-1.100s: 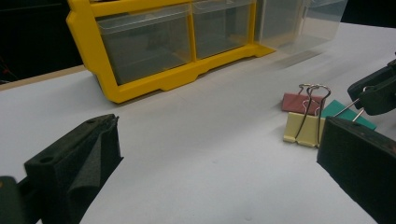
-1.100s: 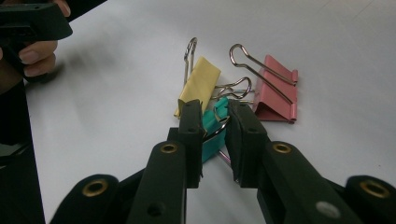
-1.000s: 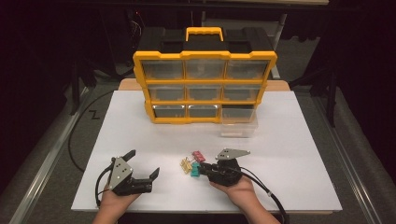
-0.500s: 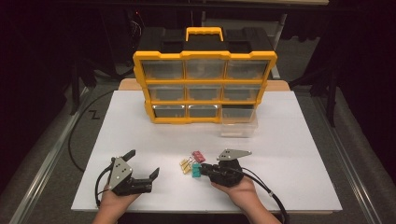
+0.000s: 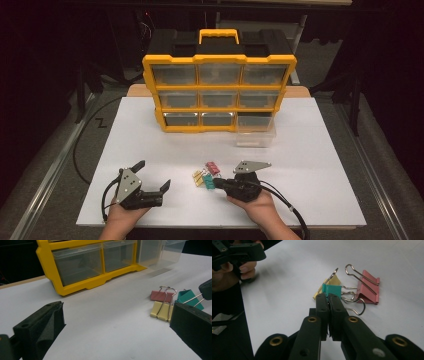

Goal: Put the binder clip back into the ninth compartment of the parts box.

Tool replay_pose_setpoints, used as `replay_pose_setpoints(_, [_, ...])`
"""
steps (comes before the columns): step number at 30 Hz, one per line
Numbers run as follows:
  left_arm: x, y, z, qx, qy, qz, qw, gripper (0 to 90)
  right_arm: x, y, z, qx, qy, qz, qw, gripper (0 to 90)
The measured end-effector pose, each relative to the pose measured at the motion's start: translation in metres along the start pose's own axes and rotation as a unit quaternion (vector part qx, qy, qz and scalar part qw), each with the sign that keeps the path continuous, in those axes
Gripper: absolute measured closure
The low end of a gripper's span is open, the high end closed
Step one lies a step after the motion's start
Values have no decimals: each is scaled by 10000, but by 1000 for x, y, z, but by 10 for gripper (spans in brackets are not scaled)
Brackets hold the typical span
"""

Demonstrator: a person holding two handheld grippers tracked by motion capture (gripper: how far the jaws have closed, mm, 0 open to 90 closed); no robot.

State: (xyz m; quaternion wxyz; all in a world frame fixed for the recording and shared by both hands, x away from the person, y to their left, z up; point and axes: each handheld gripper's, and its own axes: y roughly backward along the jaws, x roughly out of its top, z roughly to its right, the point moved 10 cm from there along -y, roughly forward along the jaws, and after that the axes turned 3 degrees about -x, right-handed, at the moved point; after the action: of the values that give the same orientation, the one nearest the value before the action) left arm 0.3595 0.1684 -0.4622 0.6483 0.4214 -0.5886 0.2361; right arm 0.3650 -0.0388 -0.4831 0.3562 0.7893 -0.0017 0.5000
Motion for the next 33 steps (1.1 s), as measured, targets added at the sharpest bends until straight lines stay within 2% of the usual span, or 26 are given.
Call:
replay_pose_setpoints(11, [0, 0, 0, 1, 0, 5, 10000, 4, 1, 4, 3, -117, 238, 38, 9996, 900])
replay_pose_setpoints(22, [1, 1, 0, 7, -33, 18, 10000, 4, 2, 11, 5, -192, 600, 93, 9980, 900])
replay_pose_setpoints(27, [3, 3, 0, 0, -17, 73, 10000, 5, 2, 12, 4, -181, 699, 79, 9974, 900])
replay_pose_setpoints(33, [2, 4, 0, -30, -20, 61, 10000, 5, 4, 17, 3, -210, 884, -64, 9958, 900])
